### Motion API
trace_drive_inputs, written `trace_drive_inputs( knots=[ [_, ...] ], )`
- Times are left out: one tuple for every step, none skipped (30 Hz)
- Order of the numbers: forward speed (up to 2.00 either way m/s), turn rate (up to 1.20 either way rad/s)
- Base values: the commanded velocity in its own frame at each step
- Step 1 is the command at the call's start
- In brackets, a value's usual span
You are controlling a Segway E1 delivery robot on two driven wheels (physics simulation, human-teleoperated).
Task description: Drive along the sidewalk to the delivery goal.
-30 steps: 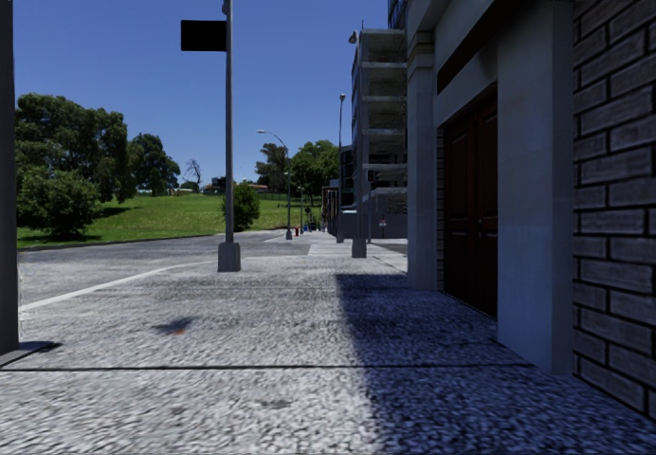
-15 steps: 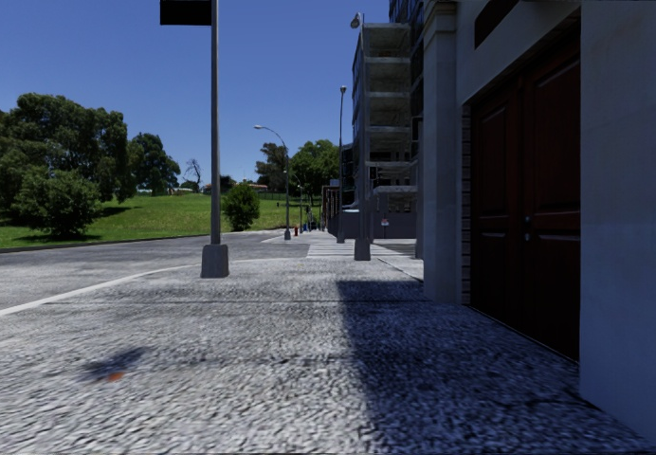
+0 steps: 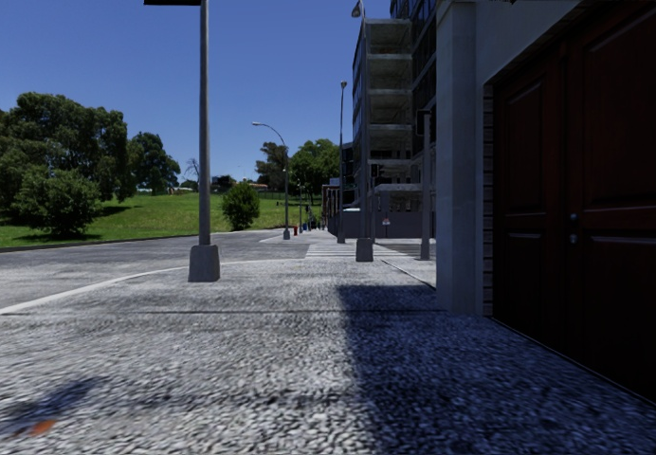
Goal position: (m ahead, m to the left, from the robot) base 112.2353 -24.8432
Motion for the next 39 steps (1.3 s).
trace_drive_inputs(
  knots=[
    [0.0,0.0],
    [0.0,0.0],
    [0.0,0.0],
    [0.0,0.0],
    [0.0,0.0],
    [0.0,0.0],
    [0.0,0.0],
    [0.0,0.0],
    [0.0,0.0],
    [0.0,0.0],
    [0.0,0.0],
    [0.0,0.0],
    [0.0,0.0],
    [0.17,0.0],
    [0.4,0.0],
    [0.4,0.0],
    [0.65,0.0],
    [0.94,0.0],
    [1.21,0.0],
    [1.21,0.0],
    [1.45,0.0],
    [1.51,0.0],
    [1.51,0.0],
    [1.53,0.0],
    [1.54,0.0],
    [1.54,0.0],
    [1.6,0.0],
    [1.68,0.0],
    [1.73,0.0],
    [1.73,0.0],
    [1.76,0.0],
    [1.79,0.0],
    [1.81,0.0],
    [1.81,0.0],
    [1.82,0.0],
    [1.86,0.0],
    [1.86,0.0],
    [1.9,0.0],
    [1.9,0.0]
  ],
)
